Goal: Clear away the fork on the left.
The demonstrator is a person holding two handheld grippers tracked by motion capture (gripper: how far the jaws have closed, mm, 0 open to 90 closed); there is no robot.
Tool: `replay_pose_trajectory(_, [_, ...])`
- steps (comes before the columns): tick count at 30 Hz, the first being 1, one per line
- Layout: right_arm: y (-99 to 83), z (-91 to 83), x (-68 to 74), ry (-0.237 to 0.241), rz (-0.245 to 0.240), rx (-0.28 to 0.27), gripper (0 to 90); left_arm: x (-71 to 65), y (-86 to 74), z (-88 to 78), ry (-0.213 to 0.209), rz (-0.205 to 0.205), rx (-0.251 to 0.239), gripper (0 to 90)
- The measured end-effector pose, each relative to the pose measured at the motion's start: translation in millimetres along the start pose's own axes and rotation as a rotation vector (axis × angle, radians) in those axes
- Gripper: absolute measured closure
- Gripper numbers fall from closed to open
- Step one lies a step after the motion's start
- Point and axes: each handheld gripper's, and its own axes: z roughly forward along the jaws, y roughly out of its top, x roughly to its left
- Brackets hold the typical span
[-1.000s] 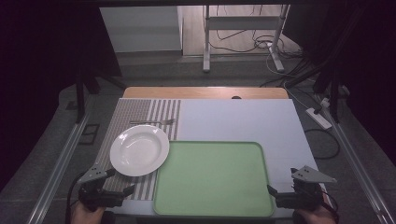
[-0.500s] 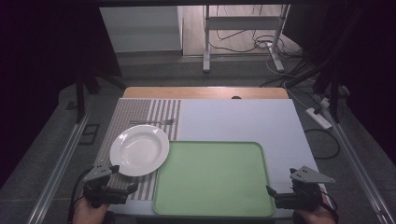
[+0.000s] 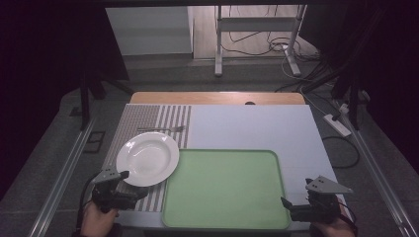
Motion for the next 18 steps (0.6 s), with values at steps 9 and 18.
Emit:
replay_pose_trajectory(9, [0.1, 0.1, 0.3, 0.003, -0.005, 0.003, 0.0, 8.4, 6.9, 8.1, 0.000, -0.002, -0.005, 0.0])
replay_pose_trajectory(18, [0.2, 0.4, 1.0, 0.003, -0.011, 0.007, 0.0, 14.0, 14.1, 16.8, 0.002, 0.008, 0.022, 0.0])
